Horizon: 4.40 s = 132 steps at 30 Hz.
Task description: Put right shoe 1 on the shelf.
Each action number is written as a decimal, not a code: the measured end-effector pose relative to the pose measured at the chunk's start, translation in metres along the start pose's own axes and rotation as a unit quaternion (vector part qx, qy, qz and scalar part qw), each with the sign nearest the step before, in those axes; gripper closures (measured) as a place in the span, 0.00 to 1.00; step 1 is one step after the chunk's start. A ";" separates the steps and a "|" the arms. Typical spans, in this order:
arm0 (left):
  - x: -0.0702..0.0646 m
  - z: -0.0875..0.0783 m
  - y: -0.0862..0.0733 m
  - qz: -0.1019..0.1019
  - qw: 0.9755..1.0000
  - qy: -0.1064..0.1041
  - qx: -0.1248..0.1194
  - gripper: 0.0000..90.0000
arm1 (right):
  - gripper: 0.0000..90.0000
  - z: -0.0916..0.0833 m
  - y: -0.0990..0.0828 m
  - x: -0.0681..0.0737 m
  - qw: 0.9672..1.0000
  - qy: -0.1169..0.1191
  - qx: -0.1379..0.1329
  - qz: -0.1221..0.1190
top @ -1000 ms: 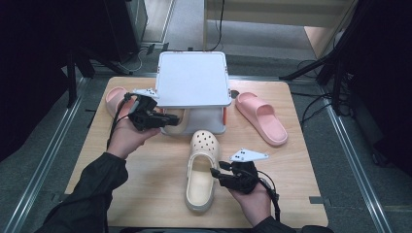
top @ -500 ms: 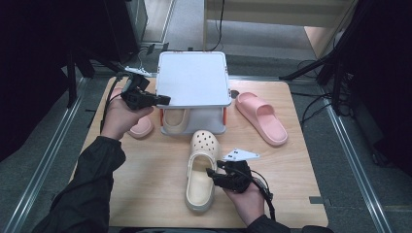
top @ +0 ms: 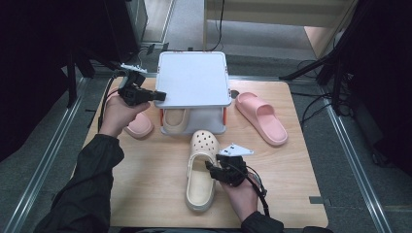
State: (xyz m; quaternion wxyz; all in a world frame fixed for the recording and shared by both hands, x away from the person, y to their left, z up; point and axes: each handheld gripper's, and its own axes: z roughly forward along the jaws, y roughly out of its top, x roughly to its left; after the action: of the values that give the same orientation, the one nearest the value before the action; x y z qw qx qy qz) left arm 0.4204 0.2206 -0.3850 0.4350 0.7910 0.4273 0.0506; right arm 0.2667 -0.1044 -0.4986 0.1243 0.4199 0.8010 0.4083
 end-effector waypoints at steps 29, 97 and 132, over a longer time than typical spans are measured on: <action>-0.007 0.001 -0.003 0.008 1.000 0.009 -0.006 0.99 | 0.86 -0.016 0.053 -0.046 0.998 -0.033 -0.046 0.032; -0.005 0.001 -0.004 0.004 1.000 0.002 -0.009 0.98 | 0.88 -0.016 0.031 -0.021 0.999 0.018 -0.043 0.003; -0.006 0.002 -0.005 0.005 1.000 0.000 -0.012 0.98 | 1.00 0.015 0.000 -0.004 0.999 0.020 0.005 -0.033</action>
State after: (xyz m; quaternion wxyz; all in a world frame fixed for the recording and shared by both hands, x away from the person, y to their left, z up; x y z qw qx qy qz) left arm 0.4144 0.2162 -0.3882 0.4445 0.7874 0.4231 0.0581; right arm 0.2777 -0.0994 -0.5090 0.1195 0.3856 0.8186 0.4086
